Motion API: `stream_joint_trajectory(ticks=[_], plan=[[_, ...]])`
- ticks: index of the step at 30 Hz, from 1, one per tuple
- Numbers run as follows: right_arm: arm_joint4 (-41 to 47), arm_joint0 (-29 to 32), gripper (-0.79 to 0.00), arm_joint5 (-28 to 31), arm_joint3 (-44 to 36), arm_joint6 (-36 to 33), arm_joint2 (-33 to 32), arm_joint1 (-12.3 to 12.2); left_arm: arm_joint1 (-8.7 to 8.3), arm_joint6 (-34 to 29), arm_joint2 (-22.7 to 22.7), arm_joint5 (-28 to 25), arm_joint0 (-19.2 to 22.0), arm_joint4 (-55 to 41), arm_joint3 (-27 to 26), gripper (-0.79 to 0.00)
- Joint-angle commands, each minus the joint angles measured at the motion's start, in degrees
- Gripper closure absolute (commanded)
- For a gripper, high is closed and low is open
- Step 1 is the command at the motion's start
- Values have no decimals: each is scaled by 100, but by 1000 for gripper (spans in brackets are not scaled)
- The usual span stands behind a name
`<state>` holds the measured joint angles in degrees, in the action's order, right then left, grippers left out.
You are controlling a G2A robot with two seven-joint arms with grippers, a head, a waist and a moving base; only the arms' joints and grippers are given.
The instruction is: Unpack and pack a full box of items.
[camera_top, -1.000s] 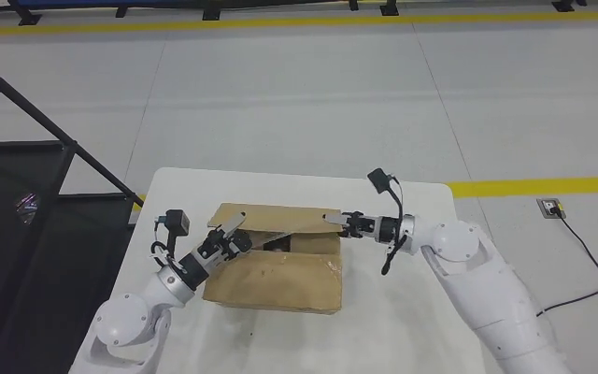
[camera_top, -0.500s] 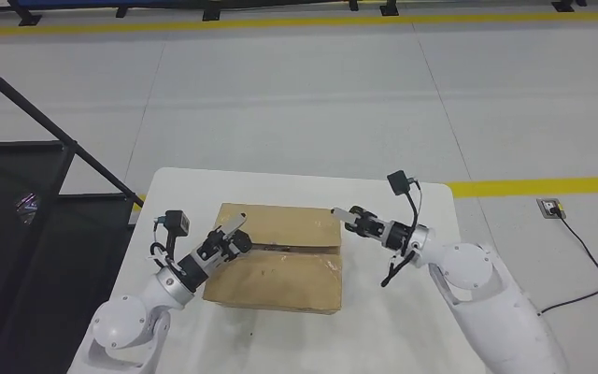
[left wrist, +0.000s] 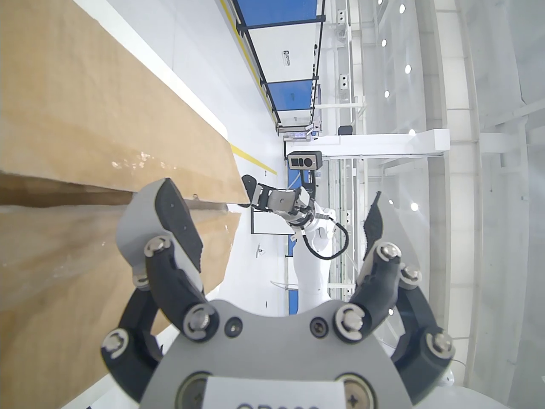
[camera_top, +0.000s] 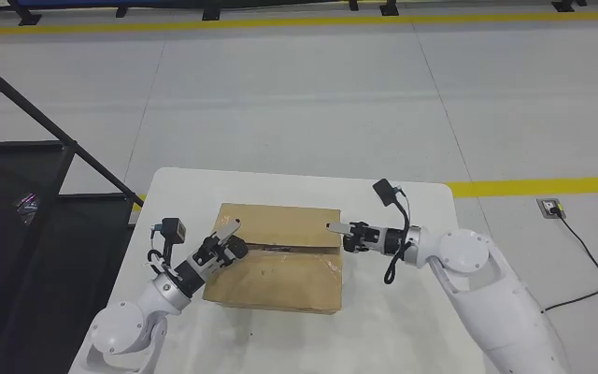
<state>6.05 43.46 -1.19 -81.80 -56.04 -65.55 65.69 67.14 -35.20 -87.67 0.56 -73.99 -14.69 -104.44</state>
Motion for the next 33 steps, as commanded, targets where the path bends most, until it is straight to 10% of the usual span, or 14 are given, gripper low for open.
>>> stream_joint_trajectory(ticks=[1,33], plan=[[147,-76,-785,61,134,-122,43,15,-4,-1,-3,-14,-20,-12,-12,-785],[794,-208,-785,1897,616,472,276,214,51,1232,209,377,455,-337,265,-785]])
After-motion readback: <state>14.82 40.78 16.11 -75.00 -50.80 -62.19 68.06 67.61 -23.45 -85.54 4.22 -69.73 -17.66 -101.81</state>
